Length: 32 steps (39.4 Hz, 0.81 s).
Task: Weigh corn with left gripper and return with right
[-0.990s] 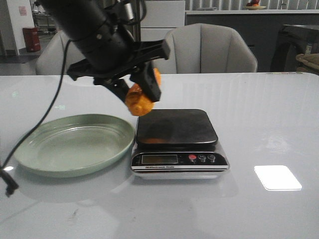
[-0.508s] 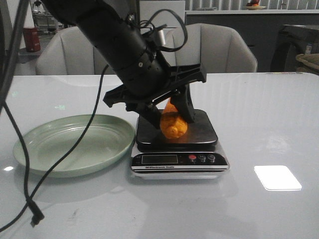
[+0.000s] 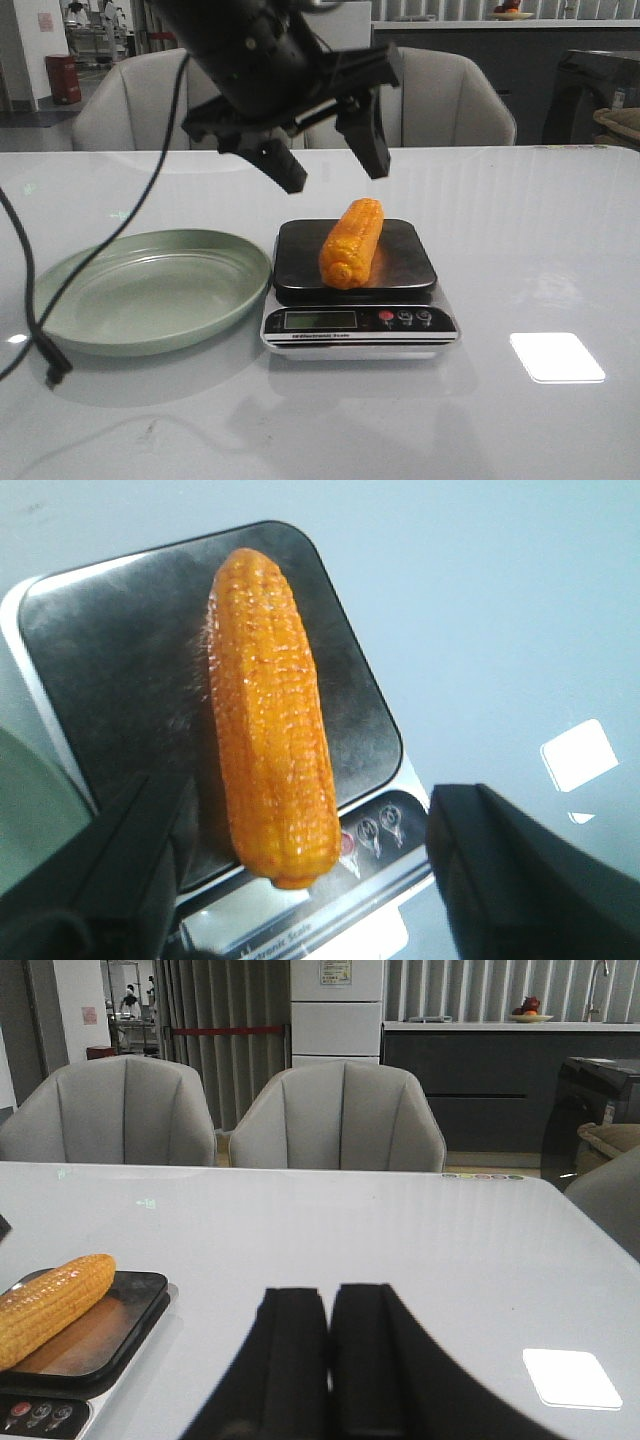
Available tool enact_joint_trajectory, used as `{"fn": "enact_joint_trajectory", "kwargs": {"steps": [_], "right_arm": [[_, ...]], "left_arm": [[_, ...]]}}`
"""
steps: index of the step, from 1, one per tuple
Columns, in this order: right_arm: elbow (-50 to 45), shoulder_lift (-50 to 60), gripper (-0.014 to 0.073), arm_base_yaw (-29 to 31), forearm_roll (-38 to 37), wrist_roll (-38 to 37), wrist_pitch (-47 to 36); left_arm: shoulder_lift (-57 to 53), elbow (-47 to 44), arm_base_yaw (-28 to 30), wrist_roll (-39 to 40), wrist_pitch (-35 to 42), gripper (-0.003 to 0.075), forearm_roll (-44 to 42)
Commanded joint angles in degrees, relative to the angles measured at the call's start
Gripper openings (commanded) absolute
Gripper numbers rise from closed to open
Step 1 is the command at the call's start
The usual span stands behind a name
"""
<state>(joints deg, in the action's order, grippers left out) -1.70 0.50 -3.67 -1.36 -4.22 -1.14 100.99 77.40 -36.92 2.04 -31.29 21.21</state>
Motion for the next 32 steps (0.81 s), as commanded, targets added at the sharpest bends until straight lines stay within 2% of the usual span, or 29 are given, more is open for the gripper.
{"fn": "enact_joint_trajectory", "kwargs": {"steps": [1,11,17,24,32], "right_arm": [[-0.38,1.17,0.0159,0.27,0.00,0.45,-4.12],[-0.38,1.17,0.0159,0.27,0.00,0.45,-4.12],[-0.38,1.17,0.0159,0.27,0.00,0.45,-4.12],[-0.38,1.12,0.0159,0.27,0.00,0.45,-4.12],[-0.38,1.12,0.0159,0.27,0.00,0.45,-4.12]], "left_arm": [[-8.44,-2.62,-0.32,0.24,2.84,0.0488,-1.23],[-26.28,-16.19,-0.32,0.24,4.21,0.0423,-5.59],[-38.96,-24.83,-0.32,0.24,4.75,0.0382,-12.56],[-53.57,-33.22,-0.20,0.24,4.06,0.0338,-12.93],[-70.38,-40.30,-0.20,0.24,-0.90,0.0279,-13.07]]}}
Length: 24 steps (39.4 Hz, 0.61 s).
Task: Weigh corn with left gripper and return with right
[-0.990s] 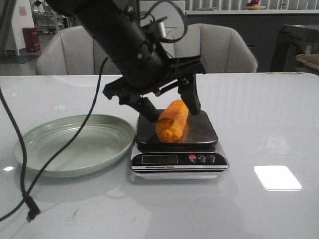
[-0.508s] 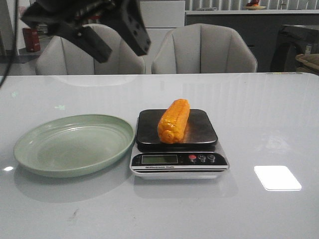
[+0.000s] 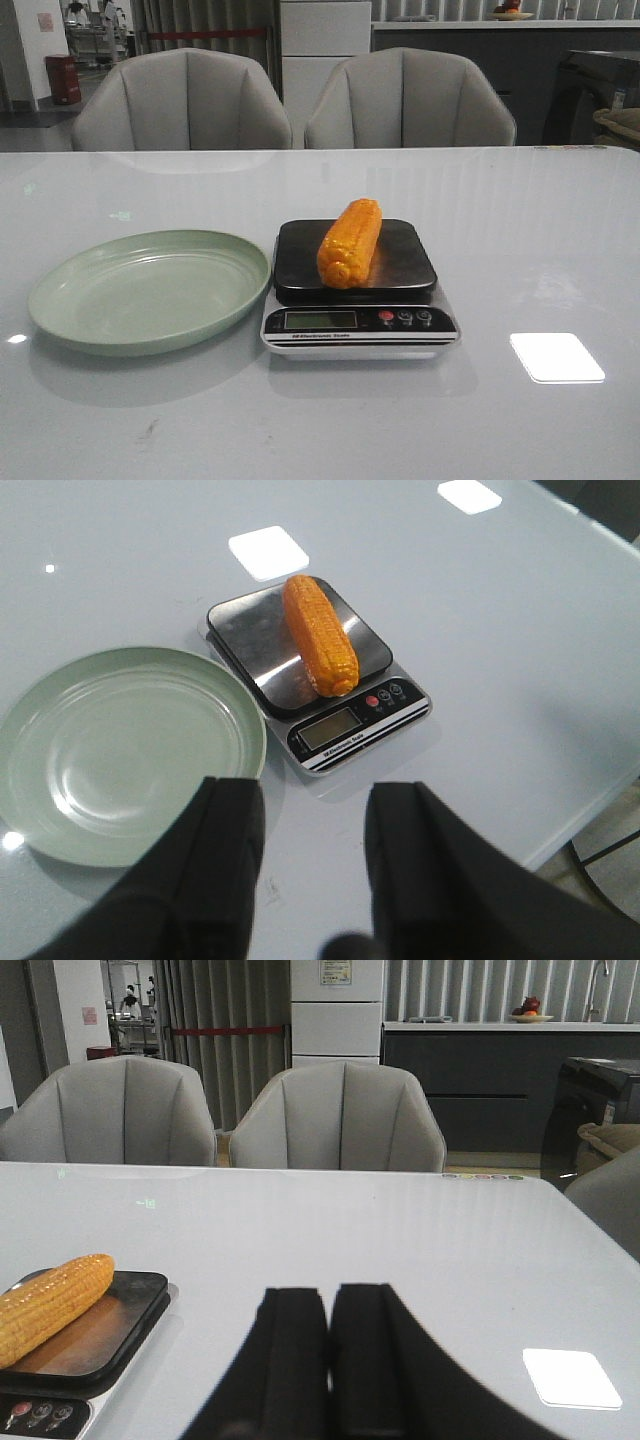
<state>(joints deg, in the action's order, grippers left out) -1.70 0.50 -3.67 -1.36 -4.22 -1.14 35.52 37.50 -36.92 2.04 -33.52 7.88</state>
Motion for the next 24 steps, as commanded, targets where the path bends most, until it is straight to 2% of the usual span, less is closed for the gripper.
{"fn": "enact_joint_trajectory", "kwargs": {"steps": [1,7,10,19,24], "right_arm": [[-0.38,1.12,0.0159,0.27,0.00,0.45,-4.12],[-0.38,1.12,0.0159,0.27,0.00,0.45,-4.12],[-0.38,1.12,0.0159,0.27,0.00,0.45,-4.12],[-0.38,1.12,0.0159,0.27,0.00,0.45,-5.03],[-0.38,1.12,0.0159,0.27,0.08,0.38,-11.66]], "left_arm": [[-6.91,-1.20,-0.20,0.24,0.39,0.0268,0.26],[-17.04,-5.52,-0.20,0.10,-2.65,0.0189,-0.43],[-22.24,-7.81,-0.20,0.10,-2.63,0.0113,-1.25],[-33.75,-11.37,-0.20,-1.28,-2.26,0.0114,-2.91],[-36.35,-11.98,-0.20,-1.28,-2.05,0.0114,-4.35]]}}
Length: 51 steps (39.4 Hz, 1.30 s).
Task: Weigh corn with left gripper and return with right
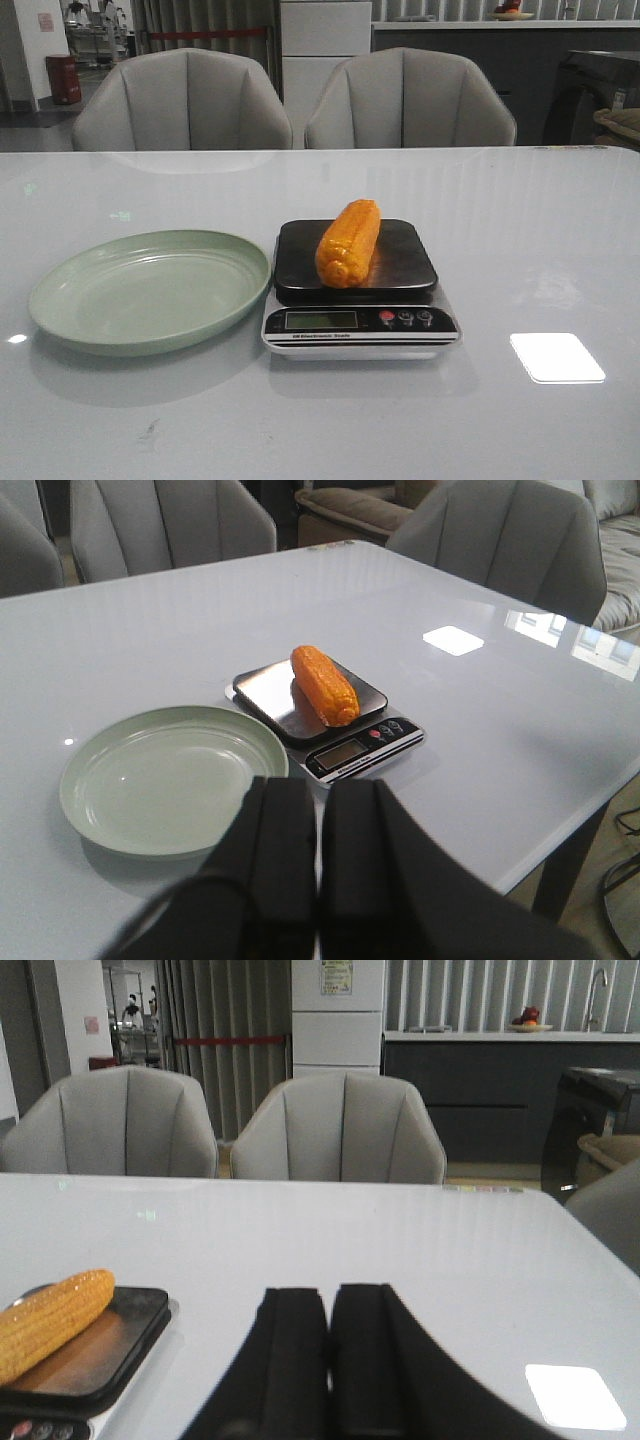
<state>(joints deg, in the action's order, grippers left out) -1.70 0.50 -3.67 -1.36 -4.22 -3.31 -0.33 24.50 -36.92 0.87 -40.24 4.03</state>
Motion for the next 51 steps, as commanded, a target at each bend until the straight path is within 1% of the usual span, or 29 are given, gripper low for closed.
{"fn": "enact_joint_trajectory", "kwargs": {"steps": [1,2,4,7,11,18,21,26,34,37,39,44,46,47,49,51], "right_arm": [[-0.31,1.12,0.0159,0.27,0.59,0.22,-11.10],[-0.06,1.12,0.0159,0.27,1.36,-0.31,-12.87],[0.88,1.12,0.0159,0.27,2.40,-1.44,-13.62],[4.14,0.23,0.0159,0.27,2.59,-2.11,-11.31],[9.88,-3.80,0.0159,0.27,2.48,-2.11,-4.84],[21.41,-15.75,0.0159,0.27,2.23,-2.11,8.15],[24.46,-19.65,0.0159,0.27,2.23,-2.11,13.78],[25.23,-23.51,0.0159,0.27,2.23,-2.11,16.03],[25.30,-25.00,0.0169,0.27,2.23,-2.11,16.95],[25.30,-25.71,0.0220,0.16,2.23,-2.11,17.89],[25.30,-26.19,0.0288,-0.29,2.23,-2.11,18.14],[25.49,-28.13,0.0525,-3.72,1.88,-0.66,18.21],[25.96,-29.47,0.0596,-5.39,1.86,0.50,18.47],[26.31,-30.58,0.0620,-6.34,1.86,0.81,18.54],[27.27,-32.35,0.0601,-8.04,1.86,0.81,18.61],[28.39,-34.60,0.0600,-9.99,1.86,0.81,18.75]], "left_arm": [[-0.65,0.89,-0.20,-0.11,4.68,0.0114,-0.50],[-0.65,0.89,-0.20,-0.11,4.68,0.0114,-0.50],[-0.65,0.64,-0.20,-0.11,4.56,0.0114,-0.50],[-0.65,0.55,-0.20,-0.11,4.46,0.0114,-0.37],[-0.65,0.55,-0.20,-0.11,4.46,0.0114,-0.37],[-0.65,0.55,-0.20,-0.11,4.46,0.0114,-0.37],[-0.65,0.55,-0.20,-0.11,4.46,0.0114,-0.37],[-0.65,0.55,-0.20,-0.11,4.46,0.0114,-0.37],[-0.65,0.55,-0.20,-0.11,4.46,0.0114,-0.37],[-0.65,0.55,-0.20,-0.11,4.46,0.0114,-0.37],[-0.65,0.55,-0.20,-0.11,4.46,0.0114,-0.37],[-0.65,0.55,-0.20,-0.11,4.46,0.0114,-0.37],[-0.65,0.55,-0.20,-0.11,4.46,0.0114,-0.37],[-0.65,0.55,-0.20,-0.11,4.46,0.0114,-0.37],[-0.65,0.55,-0.20,-0.11,4.46,0.0114,-0.37],[-0.65,0.55,-0.20,-0.11,4.46,0.0114,-0.37]]}}
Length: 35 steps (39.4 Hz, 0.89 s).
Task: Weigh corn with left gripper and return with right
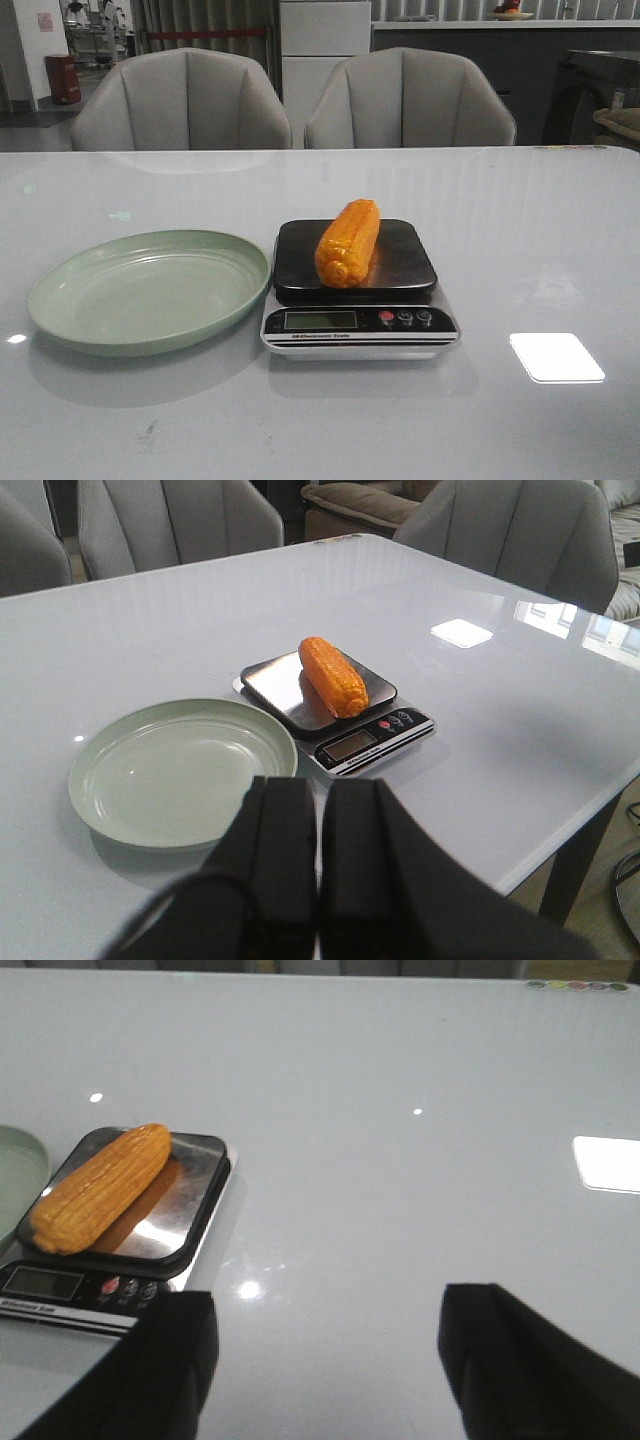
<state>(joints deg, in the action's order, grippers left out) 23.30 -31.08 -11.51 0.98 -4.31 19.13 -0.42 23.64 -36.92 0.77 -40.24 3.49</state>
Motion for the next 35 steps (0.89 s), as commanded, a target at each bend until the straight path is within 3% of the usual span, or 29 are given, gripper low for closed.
{"fn": "enact_joint_trajectory", "kwargs": {"steps": [1,8,17,28,35], "right_arm": [[4.47,-4.34,0.0600,-3.17,-0.21,0.90,-3.29],[14.94,-17.39,0.0600,-10.39,3.26,0.90,6.97],[30.08,-34.86,0.0600,-17.91,6.15,-2.75,11.73],[49.76,-54.00,0.0600,-19.29,5.31,-12.51,19.13],[63.24,-65.67,0.0598,-19.29,-0.07,-21.99,28.92]], "left_arm": [[-0.56,1.41,-0.20,0.00,4.46,0.0114,0.17],[-0.56,1.41,-0.20,0.00,4.46,0.0114,0.17],[-0.56,1.41,-0.20,0.00,4.46,0.0114,0.17],[-0.56,1.41,-0.20,0.00,4.46,0.0114,0.17],[-0.56,1.41,-0.20,0.00,4.46,0.0114,0.17]]}}
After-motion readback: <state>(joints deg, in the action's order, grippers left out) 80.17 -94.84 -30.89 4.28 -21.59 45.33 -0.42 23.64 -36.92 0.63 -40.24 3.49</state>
